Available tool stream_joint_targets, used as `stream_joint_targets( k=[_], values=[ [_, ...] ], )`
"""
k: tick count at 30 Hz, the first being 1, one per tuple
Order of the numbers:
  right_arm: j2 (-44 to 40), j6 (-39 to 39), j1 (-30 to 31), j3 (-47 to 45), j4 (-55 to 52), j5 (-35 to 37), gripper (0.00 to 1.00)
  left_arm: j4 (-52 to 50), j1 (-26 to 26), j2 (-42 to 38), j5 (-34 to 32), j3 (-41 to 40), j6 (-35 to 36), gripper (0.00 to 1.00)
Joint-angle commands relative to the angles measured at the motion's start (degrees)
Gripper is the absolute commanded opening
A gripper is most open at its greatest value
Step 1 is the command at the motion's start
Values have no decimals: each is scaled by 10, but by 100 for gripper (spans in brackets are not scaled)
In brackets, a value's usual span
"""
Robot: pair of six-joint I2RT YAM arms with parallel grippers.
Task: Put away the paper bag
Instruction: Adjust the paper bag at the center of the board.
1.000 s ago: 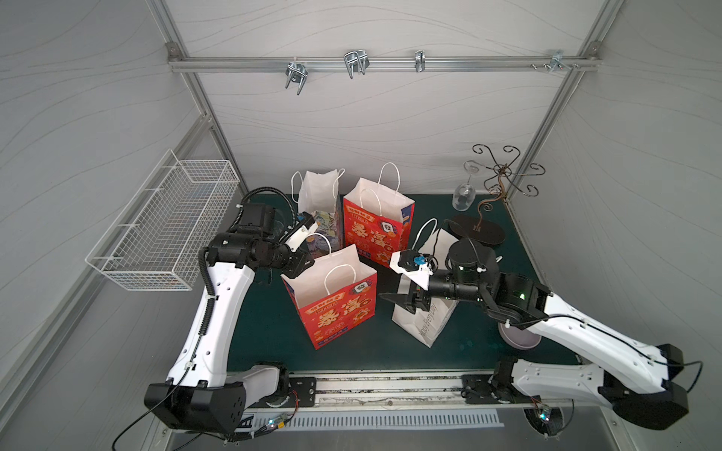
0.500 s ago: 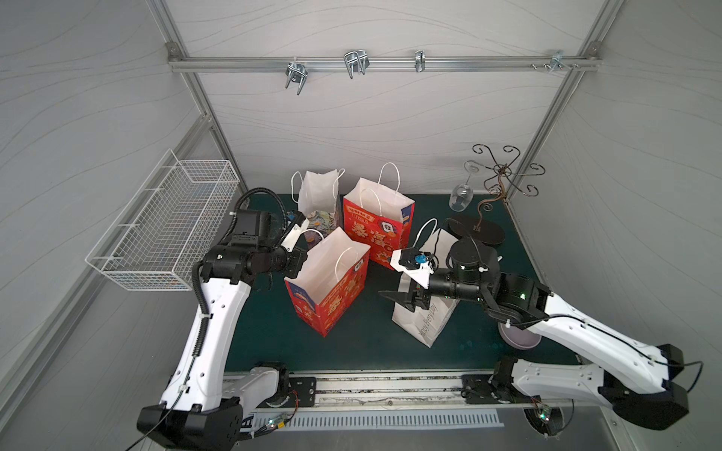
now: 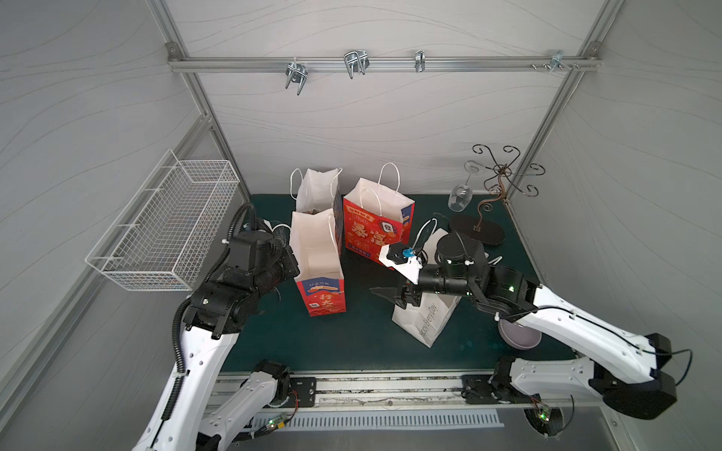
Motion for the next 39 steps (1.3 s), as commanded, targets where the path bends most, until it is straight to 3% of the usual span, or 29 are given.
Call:
stream_joint_targets(
  k=[1,5,9,12,17,23,39],
  values=[
    [6,27,10,13,-17,22,78,36,-48,-15,-111,-17,-181,0],
    [16,60,9,20,-32,39,77,25,-148,6,-203,-15,-252,0],
    [32,105,9,45,-73,89,77,-15,-270,48,-344,0,-327,0],
    [54,151,10,77,-110,130,78,-43,-320,73,-407,6,-382,0],
    [94,218,8,130,-155,160,78,-36,-335,69,-401,-28,-439,0],
    [158,304,-7,192,-198,183,76,-23,-338,49,-400,-41,-439,0],
    [339,333,-36,362,-259,171,71,7,-338,37,-365,-63,-423,0]
  ],
)
